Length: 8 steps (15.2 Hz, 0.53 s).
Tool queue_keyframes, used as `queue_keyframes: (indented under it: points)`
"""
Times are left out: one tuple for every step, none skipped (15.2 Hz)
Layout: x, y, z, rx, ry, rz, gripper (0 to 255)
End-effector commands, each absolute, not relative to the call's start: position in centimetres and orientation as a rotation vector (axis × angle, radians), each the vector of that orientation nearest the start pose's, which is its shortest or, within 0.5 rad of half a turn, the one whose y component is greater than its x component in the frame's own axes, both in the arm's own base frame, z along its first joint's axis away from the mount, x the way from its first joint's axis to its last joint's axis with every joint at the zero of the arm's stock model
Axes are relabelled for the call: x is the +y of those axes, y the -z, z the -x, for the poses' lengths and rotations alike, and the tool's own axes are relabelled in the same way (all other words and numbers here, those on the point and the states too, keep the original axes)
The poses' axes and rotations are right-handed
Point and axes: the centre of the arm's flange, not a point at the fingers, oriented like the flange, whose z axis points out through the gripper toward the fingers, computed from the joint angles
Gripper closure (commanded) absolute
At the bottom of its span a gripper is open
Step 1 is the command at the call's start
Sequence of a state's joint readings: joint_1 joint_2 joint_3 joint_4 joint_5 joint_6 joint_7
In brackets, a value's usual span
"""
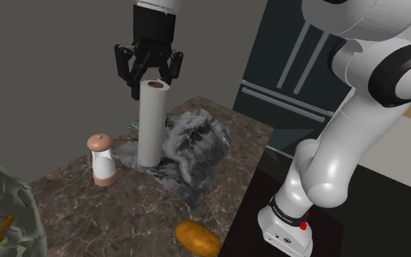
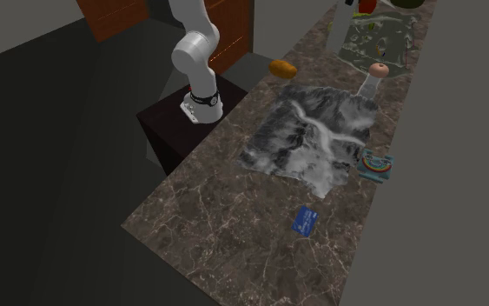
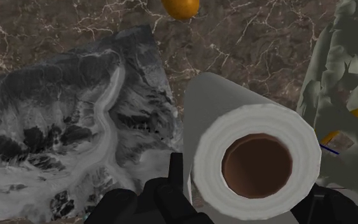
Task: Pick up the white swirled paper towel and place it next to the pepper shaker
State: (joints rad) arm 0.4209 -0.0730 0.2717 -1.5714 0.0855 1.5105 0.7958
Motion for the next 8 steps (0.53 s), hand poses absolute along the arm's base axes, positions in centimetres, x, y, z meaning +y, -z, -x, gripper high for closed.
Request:
queue_keyframes:
  points:
    - [34.8,-64.6,-39.5,0.152,-0.057,3.082,255]
    - [34.8,-64.1,-39.5,0.152,-0.057,3.082,255]
    - [34.8,-63.6,-39.5,0.152,-0.057,3.082,255]
    - [34.8,-63.1,-39.5,0.152,-0.057,3.082,255]
    - [34.8,-62.5,-39.5,0.152,-0.057,3.082,255]
    - [34.8,-62.0,-39.5,0.152,-0.057,3.082,255]
    - [34.8,-61.5,-39.5,0.152,-0.057,3.082,255]
    - [34.8,-61.0,-39.5,0.152,-0.057,3.082,255]
